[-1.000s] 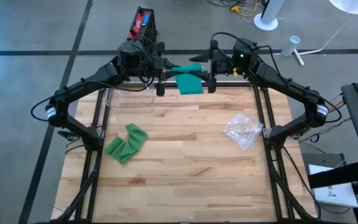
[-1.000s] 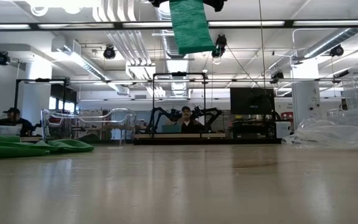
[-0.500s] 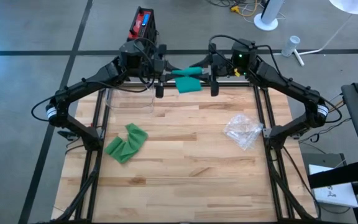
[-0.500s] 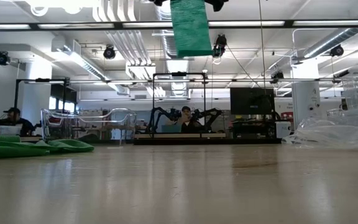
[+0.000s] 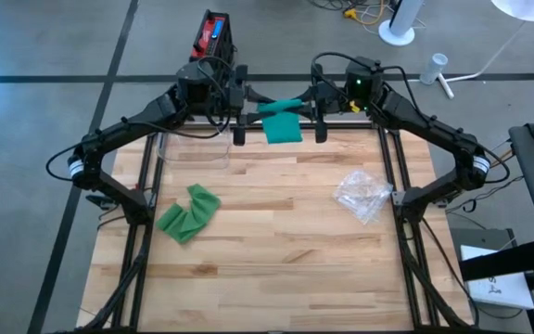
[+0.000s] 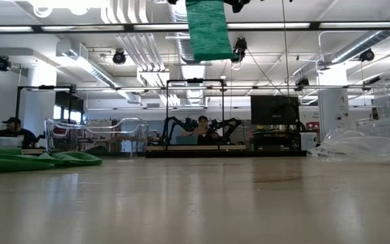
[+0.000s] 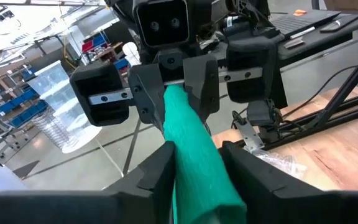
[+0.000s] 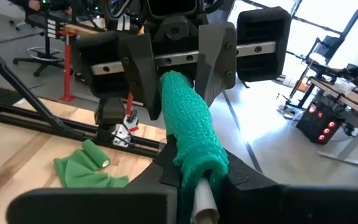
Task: Roll bandage
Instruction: Roll the blue bandage
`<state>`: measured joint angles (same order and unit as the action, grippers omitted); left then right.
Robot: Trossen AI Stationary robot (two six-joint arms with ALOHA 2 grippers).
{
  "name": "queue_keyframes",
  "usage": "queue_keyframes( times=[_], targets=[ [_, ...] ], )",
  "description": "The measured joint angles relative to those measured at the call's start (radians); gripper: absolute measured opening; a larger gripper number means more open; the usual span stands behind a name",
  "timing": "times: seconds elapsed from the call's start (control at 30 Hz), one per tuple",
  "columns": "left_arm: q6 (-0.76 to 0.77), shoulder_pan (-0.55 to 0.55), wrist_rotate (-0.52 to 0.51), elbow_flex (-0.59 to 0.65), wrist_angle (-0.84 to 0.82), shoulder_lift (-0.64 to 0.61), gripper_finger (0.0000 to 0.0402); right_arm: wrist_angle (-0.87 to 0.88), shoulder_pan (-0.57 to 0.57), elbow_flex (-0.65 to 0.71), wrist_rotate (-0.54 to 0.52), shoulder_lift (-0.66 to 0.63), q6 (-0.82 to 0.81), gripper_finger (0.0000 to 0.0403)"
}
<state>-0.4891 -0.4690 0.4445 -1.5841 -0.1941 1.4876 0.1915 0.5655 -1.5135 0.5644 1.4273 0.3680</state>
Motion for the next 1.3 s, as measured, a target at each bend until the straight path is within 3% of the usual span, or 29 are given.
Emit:
queue_keyframes(
  times=[0.37, 0.47, 0.57, 0.63, 0.9, 1.3],
  targets=[
    [0.045, 0.000, -0.012, -0.001, -0.005, -0.001, 0.0147, -0.016, 0.000, 0.001, 0.003, 0.001, 0.005, 0.0036],
    [0.069, 0.000, -0.016, -0.001, -0.005, -0.001, 0.0115, -0.018, -0.001, 0.001, 0.007, 0.001, -0.002, 0.0036],
    [0.071, -0.001, -0.019, 0.002, -0.004, -0.001, 0.0044, -0.022, -0.001, 0.002, 0.010, 0.001, -0.002, 0.0049],
    [0.072, -0.001, -0.019, 0.003, -0.003, -0.002, 0.0019, -0.027, -0.002, 0.002, 0.010, 0.001, -0.002, 0.0061],
    [0.066, 0.000, -0.019, 0.006, -0.005, -0.002, 0.0018, -0.038, -0.002, 0.002, 0.012, 0.001, -0.033, 0.0098],
    [0.060, 0.011, -0.020, 0.009, -0.019, -0.001, 0.0018, -0.022, -0.009, 0.002, 0.016, 0.013, -0.062, 0.0120]
  ],
)
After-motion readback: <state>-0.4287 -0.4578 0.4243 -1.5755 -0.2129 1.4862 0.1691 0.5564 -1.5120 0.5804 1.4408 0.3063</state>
